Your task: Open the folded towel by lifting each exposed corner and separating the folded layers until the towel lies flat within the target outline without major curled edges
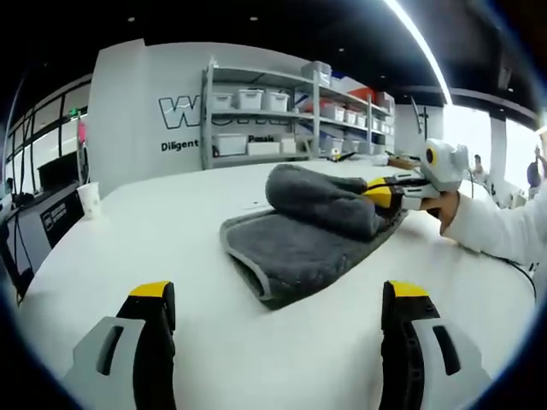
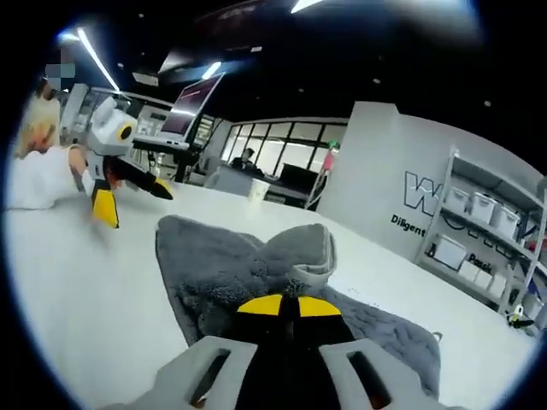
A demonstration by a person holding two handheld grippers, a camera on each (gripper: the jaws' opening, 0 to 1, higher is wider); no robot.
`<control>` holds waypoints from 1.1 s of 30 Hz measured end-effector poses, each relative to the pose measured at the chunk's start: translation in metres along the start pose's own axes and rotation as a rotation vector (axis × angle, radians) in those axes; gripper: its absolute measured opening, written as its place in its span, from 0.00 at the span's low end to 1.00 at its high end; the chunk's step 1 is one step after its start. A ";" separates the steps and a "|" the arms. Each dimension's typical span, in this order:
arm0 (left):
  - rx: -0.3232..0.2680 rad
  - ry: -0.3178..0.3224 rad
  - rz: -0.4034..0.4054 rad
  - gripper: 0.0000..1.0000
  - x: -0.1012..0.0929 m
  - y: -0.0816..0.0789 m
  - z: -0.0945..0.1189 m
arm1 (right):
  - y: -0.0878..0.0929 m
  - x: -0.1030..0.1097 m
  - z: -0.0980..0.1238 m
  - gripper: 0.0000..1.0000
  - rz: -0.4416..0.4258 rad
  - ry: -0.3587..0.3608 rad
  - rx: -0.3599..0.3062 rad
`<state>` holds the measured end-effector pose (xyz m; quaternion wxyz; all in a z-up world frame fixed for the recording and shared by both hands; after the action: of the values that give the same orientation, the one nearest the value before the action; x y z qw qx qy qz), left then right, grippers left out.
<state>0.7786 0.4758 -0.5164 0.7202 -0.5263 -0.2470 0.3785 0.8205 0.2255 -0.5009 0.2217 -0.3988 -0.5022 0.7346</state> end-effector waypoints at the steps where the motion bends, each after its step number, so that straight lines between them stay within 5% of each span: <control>1: -0.001 0.000 0.000 0.99 0.000 0.000 0.000 | 0.001 -0.002 0.002 0.00 -0.004 0.004 0.002; 33: 0.012 -0.008 -0.001 0.98 0.007 0.003 -0.004 | 0.029 -0.040 0.049 0.00 0.001 0.100 0.034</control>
<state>0.7844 0.4798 -0.5209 0.7225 -0.5205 -0.2480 0.3815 0.8063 0.1577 -0.5044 0.2529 -0.4315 -0.4778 0.7222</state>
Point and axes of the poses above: the point that each gripper's makers call its tool centre point, and the gripper's own axes: z roughly backward along the fingers, x roughly to its left, y roughly out of its underside, the point moved 3 cm from there along z, roughly backward along the fingers, and after that the axes turned 2 degrees about z, right-handed, at the moved point
